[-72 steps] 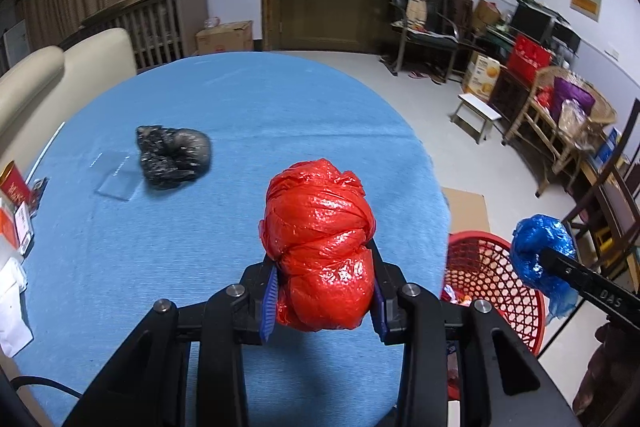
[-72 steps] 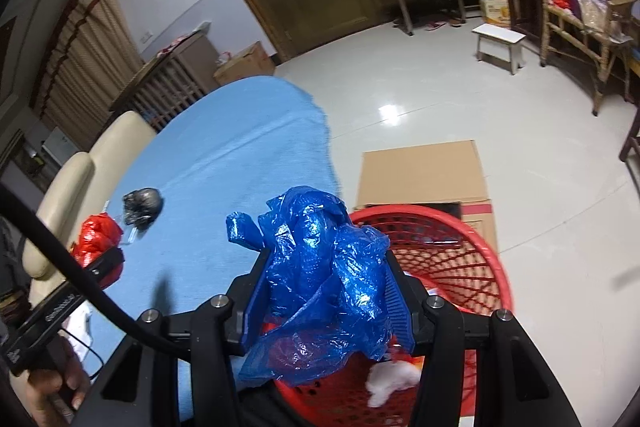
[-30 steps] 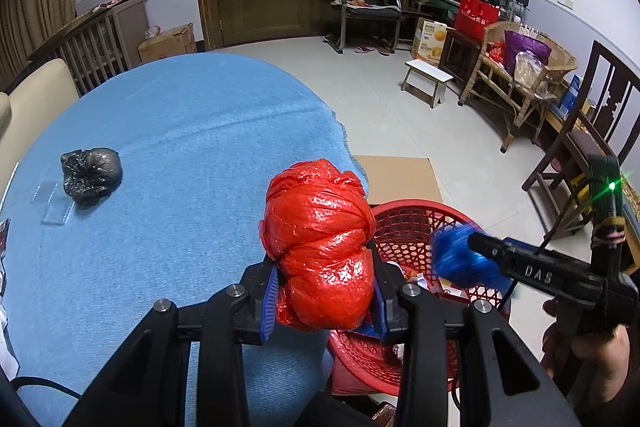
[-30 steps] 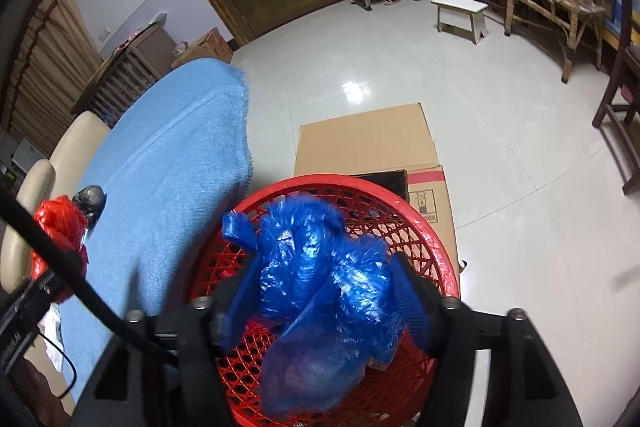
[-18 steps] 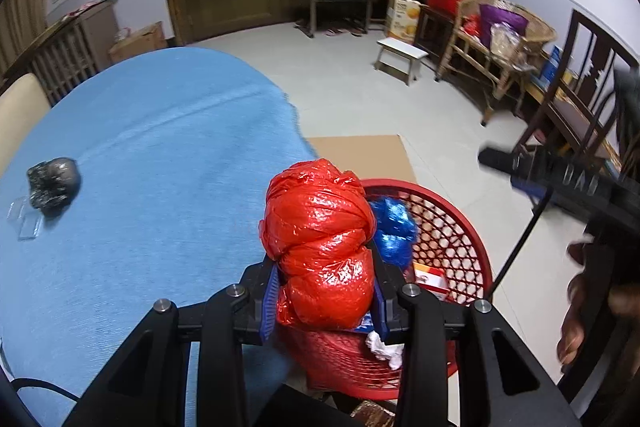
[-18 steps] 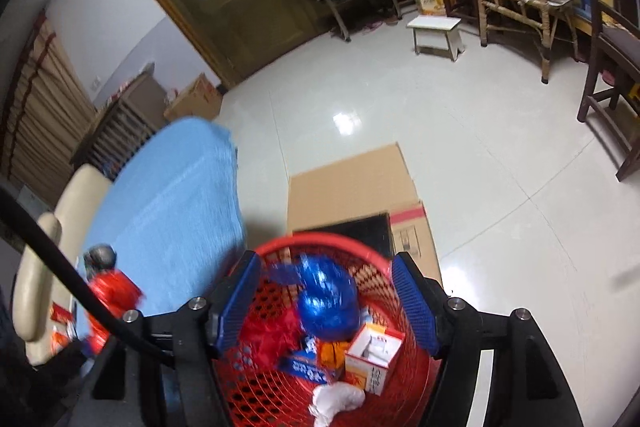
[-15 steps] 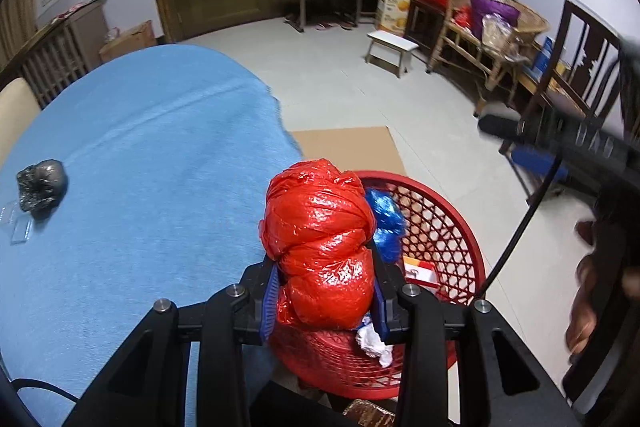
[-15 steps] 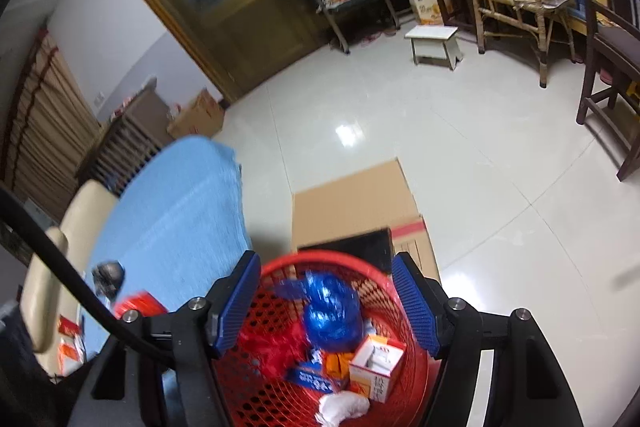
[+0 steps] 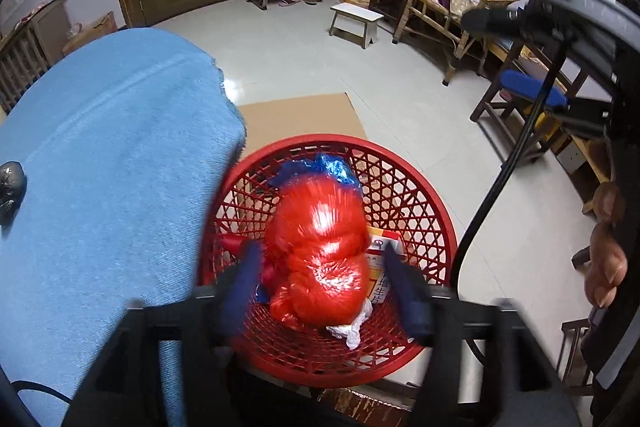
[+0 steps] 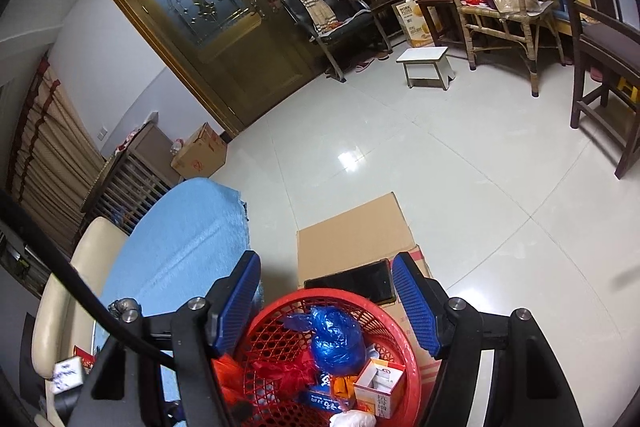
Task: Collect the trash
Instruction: 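Move both tools back to the table toward the black bag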
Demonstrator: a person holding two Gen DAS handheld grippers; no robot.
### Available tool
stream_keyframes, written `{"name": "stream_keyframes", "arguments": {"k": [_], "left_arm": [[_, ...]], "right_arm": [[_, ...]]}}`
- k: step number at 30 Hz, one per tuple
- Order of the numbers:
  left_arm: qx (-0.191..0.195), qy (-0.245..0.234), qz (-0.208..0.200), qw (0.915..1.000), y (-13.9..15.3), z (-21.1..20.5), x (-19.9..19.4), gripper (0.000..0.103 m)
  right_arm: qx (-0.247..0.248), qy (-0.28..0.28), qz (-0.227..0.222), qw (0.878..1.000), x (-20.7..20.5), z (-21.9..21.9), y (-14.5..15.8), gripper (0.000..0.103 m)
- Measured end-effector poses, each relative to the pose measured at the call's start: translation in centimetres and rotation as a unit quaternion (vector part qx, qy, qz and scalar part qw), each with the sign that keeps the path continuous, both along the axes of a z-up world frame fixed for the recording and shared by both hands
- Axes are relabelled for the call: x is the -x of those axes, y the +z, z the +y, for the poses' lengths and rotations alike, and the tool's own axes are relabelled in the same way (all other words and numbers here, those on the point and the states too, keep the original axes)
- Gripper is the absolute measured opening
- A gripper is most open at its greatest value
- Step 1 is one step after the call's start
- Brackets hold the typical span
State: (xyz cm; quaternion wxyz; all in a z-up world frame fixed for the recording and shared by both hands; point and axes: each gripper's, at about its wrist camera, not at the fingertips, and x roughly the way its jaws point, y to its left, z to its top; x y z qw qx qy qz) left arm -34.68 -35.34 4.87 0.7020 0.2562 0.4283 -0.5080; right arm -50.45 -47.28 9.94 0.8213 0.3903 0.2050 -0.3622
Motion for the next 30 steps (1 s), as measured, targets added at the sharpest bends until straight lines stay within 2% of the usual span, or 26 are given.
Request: {"name": "stream_keyframes", "arguments": {"k": [3, 7, 12, 16, 25, 30], "left_arm": [[0.0, -0.001, -0.01, 0.9999, 0.3, 0.4, -0.1, 0.08], [0.02, 0.024, 0.002, 0.9995, 1.4, 1.8, -1.7, 0.08], [0.054, 0.078, 0.011, 0.9954, 3.5, 4.9, -5.1, 0.08], [0.071, 0.134, 0.004, 0.9884, 4.5, 8.3, -8.5, 0.08], [0.089, 0.262, 0.012, 0.9608, 4.2, 17.2, -15.2, 0.08], [0.091, 0.331, 0.008, 0.9391, 3.2, 22.2, -18.2, 0.08]], "right_arm": [[0.003, 0.001, 0.0, 1.0, 0.0, 0.2, 0.3, 0.072], [0.006, 0.004, 0.0, 1.0, -0.3, 0.4, 0.5, 0.072], [0.011, 0.02, 0.004, 1.0, -1.5, 1.3, 0.8, 0.072], [0.011, 0.046, 0.01, 0.999, -3.2, 2.3, 0.8, 0.073], [0.013, 0.136, 0.043, 0.99, -10.2, 6.6, 0.2, 0.073], [0.023, 0.2, 0.064, 0.977, -15.4, 9.9, 0.0, 0.073]]}}
